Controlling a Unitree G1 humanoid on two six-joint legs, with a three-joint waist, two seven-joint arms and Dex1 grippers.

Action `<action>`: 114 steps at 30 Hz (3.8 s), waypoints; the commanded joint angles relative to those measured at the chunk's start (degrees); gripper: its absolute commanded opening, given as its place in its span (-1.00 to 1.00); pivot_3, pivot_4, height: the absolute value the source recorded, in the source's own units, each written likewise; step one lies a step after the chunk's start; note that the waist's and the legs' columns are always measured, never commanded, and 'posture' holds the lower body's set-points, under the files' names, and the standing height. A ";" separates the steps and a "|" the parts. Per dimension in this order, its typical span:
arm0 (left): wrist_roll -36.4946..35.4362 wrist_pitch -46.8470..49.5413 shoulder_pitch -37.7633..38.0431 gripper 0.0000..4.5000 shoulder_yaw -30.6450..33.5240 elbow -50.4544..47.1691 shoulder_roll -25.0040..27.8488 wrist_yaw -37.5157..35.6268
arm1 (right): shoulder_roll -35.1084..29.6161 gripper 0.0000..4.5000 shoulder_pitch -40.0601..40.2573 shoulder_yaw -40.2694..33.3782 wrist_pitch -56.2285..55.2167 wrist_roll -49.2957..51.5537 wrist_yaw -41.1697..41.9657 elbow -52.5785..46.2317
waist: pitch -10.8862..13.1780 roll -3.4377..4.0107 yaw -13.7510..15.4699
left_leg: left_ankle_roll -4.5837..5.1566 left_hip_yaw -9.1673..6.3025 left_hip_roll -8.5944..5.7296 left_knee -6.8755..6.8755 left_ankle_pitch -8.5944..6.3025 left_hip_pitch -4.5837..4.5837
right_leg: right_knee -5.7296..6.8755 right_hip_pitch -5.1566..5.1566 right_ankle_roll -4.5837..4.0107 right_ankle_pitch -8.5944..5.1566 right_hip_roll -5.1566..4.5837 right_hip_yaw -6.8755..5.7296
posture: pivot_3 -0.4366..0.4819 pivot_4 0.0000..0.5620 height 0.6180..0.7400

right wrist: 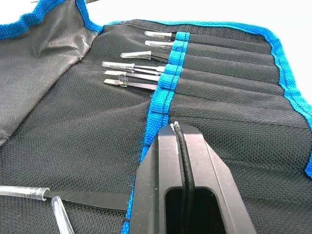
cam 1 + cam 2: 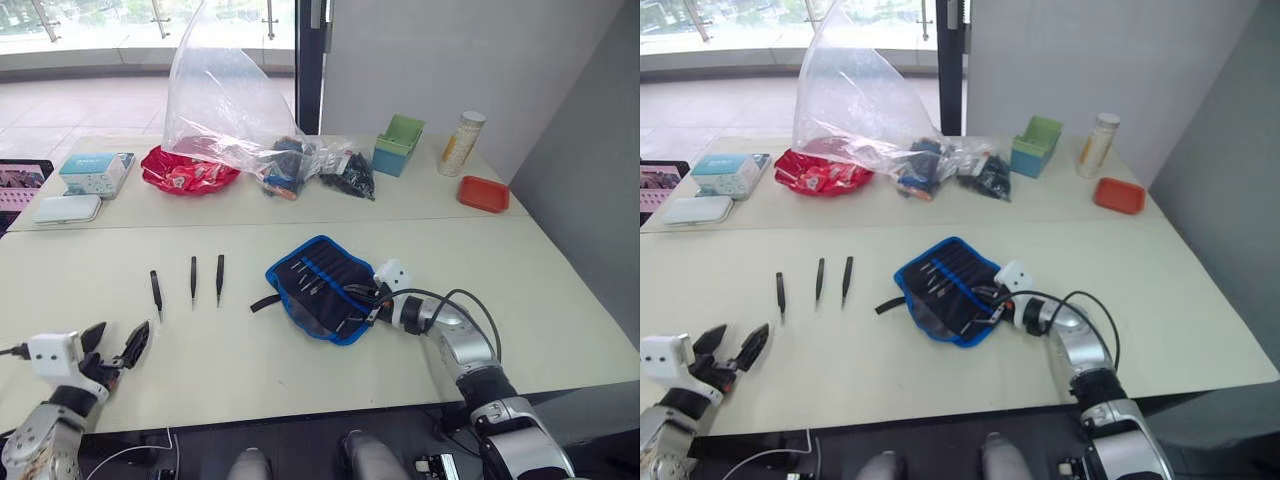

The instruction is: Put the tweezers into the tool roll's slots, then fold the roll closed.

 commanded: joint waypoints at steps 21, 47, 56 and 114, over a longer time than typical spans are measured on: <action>0.47 3.22 -6.49 0.99 -7.09 0.45 2.45 5.99 | 0.08 -1.00 5.69 3.86 3.16 -3.35 0.27 1.23 | 0.00 0.03 0.41 | -0.03 -0.02 0.22 -0.12 -0.02 0.13 | 0.01 -0.12 -0.11 -0.06 0.41 0.18 | -0.05 -0.47 1.00; 9.13 34.06 -6.53 0.21 -15.32 -17.01 2.36 28.50 | 0.22 -1.00 8.43 4.61 4.93 -3.26 -0.36 -2.70 | -0.30 0.55 0.33 | -0.36 -0.07 0.23 -0.23 -0.42 0.30 | 0.00 -0.01 0.15 0.08 0.47 0.19 | -0.05 -0.47 1.00; 9.10 28.78 -6.76 -0.99 -11.31 -15.92 2.28 28.13 | 0.02 -1.00 8.40 4.74 4.90 -3.39 -0.14 -2.56 | -0.31 0.54 0.22 | -0.39 -0.07 0.23 -0.24 -0.44 0.30 | -0.04 -0.01 0.15 0.08 0.47 0.19 | -0.05 -0.47 1.00; 3.98 57.05 -43.75 -0.99 -54.88 -24.50 11.66 1.46 | -6.46 -1.00 17.80 0.82 9.54 0.42 -3.74 -17.91 | 0.12 0.77 3.63 | 0.27 -0.17 0.14 0.29 -1.15 -0.43 | -0.46 -0.04 0.19 -0.05 0.41 0.06 | -0.05 -0.47 1.00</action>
